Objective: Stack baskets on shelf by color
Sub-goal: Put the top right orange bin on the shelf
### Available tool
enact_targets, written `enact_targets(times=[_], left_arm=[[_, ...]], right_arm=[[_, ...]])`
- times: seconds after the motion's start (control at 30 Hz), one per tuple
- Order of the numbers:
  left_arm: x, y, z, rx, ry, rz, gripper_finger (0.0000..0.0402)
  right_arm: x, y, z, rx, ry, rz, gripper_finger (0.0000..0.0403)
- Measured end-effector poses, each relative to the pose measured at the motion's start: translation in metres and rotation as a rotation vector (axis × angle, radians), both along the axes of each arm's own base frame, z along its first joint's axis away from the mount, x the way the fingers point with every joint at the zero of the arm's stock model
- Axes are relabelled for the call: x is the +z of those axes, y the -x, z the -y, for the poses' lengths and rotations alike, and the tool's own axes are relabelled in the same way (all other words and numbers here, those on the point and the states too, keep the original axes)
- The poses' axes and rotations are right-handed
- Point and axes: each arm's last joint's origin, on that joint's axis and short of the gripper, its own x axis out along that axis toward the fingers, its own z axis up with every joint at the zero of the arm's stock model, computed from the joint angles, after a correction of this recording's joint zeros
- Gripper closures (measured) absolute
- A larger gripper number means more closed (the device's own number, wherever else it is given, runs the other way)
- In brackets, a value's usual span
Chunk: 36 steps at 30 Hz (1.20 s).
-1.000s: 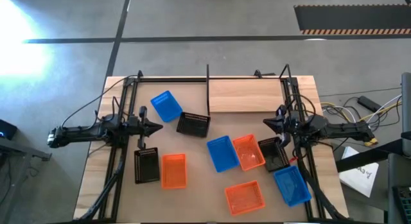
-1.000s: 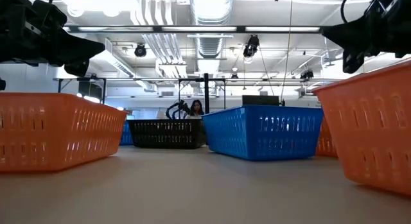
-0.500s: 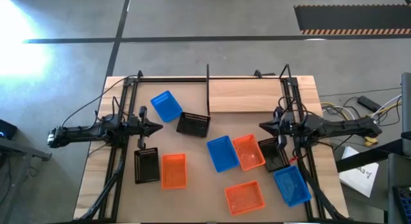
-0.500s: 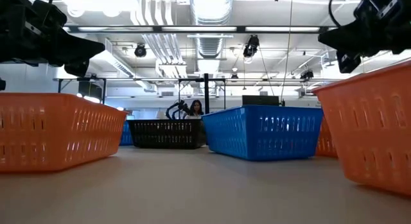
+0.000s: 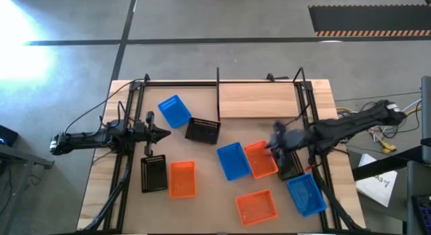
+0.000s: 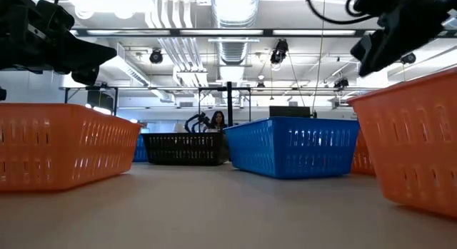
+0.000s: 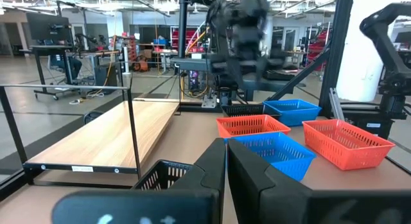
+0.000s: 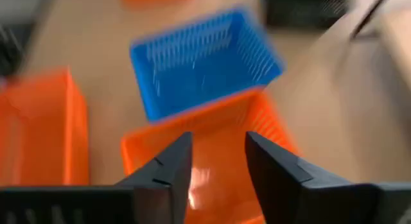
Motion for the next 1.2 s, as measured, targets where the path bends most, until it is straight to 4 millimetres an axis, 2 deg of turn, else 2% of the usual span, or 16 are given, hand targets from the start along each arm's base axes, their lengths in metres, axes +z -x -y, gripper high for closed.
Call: enact_targets(times=[0.13, 0.23, 0.37, 0.53, 0.73, 0.93, 1.03, 1.2], left_arm=[[0.0, 0.0, 0.0, 0.0, 0.0, 0.0, 0.0402], [0.0, 0.0, 0.0, 0.0, 0.0, 0.0, 0.0402], [0.0, 0.0, 0.0, 0.0, 0.0, 0.001, 0.0402], [0.0, 0.0, 0.0, 0.0, 0.0, 0.001, 0.0402], [0.0, 0.0, 0.0, 0.0, 0.0, 0.0, 0.0402], [0.0, 0.0, 0.0, 0.0, 0.0, 0.0, 0.0402], [0.0, 0.0, 0.0, 0.0, 0.0, 0.0, 0.0402], [0.0, 0.0, 0.0, 0.0, 0.0, 0.0, 0.0402]], right_arm=[[-0.001, -0.018, -0.024, 0.07, 0.029, -0.123, 0.022], [-0.013, -0.025, -0.042, 0.101, 0.061, -0.266, 0.0209], [-0.011, -0.039, -0.067, 0.135, 0.062, -0.295, 0.0212], [-0.038, -0.05, -0.079, 0.133, 0.133, -0.455, 0.023], [-0.061, -0.06, -0.083, 0.142, 0.205, -0.538, 0.028], [-0.067, -0.062, -0.084, 0.14, 0.244, -0.577, 0.0379], [-0.052, -0.063, -0.084, 0.126, 0.268, -0.555, 0.039], [-0.004, -0.059, -0.075, 0.047, 0.39, -0.5, 0.0394]])
